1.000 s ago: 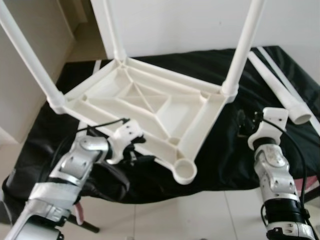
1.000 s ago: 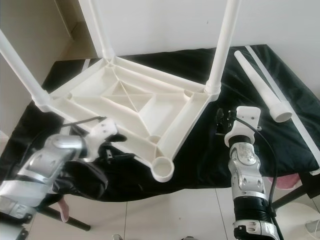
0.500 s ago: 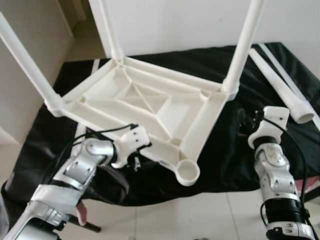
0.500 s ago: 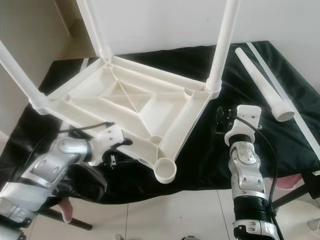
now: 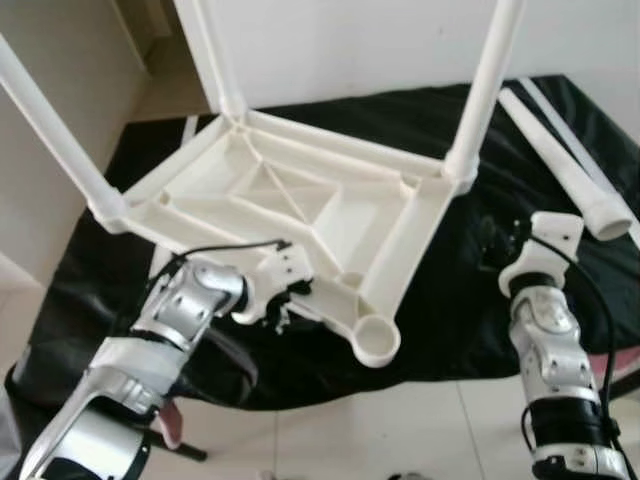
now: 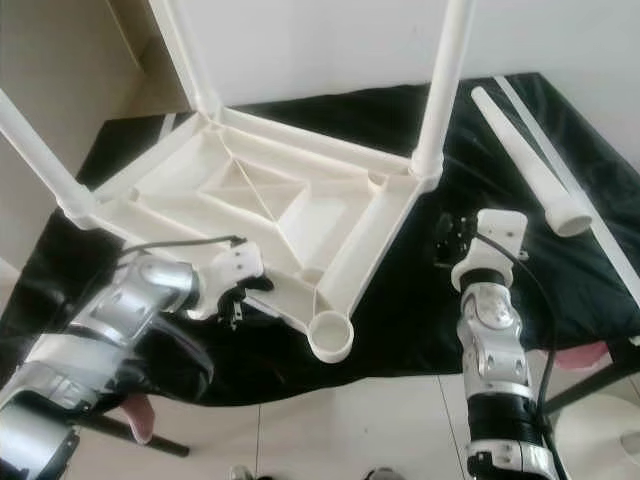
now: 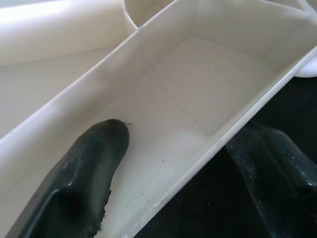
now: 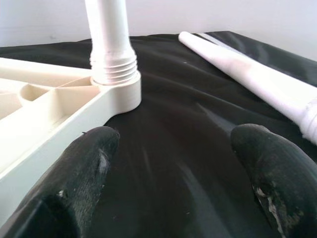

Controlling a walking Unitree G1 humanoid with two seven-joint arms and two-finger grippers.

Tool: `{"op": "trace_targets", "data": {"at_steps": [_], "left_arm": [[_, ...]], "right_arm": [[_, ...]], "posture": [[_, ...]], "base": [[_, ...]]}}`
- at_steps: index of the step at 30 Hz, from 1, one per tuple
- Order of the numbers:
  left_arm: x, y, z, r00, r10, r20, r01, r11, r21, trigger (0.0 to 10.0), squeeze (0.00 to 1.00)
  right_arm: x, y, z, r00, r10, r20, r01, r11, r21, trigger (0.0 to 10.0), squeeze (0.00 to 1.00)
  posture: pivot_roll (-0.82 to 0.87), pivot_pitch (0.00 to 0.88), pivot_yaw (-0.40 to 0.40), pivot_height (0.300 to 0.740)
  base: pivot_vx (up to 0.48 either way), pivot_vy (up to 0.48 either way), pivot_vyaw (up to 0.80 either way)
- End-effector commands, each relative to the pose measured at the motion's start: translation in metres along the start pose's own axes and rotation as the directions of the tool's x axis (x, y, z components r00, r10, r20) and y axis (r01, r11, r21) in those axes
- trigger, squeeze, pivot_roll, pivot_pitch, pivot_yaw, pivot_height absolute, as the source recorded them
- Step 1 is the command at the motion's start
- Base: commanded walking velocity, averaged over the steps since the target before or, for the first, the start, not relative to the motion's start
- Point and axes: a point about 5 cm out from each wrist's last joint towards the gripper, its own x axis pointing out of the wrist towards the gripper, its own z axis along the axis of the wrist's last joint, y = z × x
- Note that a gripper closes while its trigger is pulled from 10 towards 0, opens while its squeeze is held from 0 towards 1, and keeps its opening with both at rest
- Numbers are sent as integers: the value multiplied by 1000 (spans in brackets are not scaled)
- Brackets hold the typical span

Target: Building children table

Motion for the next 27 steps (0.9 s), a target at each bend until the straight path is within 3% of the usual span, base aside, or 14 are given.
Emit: {"op": "trace_targets", "data": {"at_steps": [1,5,7,11,14,15,17,21,27], "left_arm": [[-3,8,-16,993,109,-50,-114,987,-116,10000,0],[-5,12,-17,983,174,-59,-182,969,-169,10000,0],[-5,17,-20,964,258,-67,-267,934,-238,10000,0],[-5,20,-21,952,299,-71,-307,912,-273,10000,0],[-5,22,-25,902,420,-101,-429,843,-324,10000,0],[-5,22,-25,902,420,-101,-429,843,-324,10000,0],[-3,21,-23,876,470,-106,-475,805,-355,10000,0],[-2,20,-23,871,479,-111,-484,798,-360,10000,0],[12,2,-23,855,499,-142,-515,782,-351,10000,0]], "right_arm": [[-1,1,0,1000,-3,4,3,1000,9,10000,0],[-2,1,0,1000,-4,3,4,1000,10,10000,0],[-1,2,0,1000,-4,3,4,1000,13,10000,0],[-2,3,1,1000,-4,4,3,1000,16,10000,0],[-3,6,0,1000,-7,2,7,1000,28,10000,0],[-3,6,0,1000,-7,2,7,1000,28,10000,0],[-3,8,0,1000,-9,0,9,999,35,10000,0],[-3,8,0,1000,-9,0,9,999,37,10000,0],[-1,13,0,1000,4,0,-4,999,43,10000,0]], "posture": [[-76,124,91,740],[-75,126,89,740],[-76,126,86,740],[-77,125,83,740],[-76,122,76,740],[-76,122,76,740],[-76,121,72,740],[-76,120,72,740],[-66,112,65,740]], "base": [[0,0,0],[0,0,0],[0,0,0],[0,0,0],[0,0,0],[0,0,0],[0,0,0],[0,0,0],[0,0,0]]}}
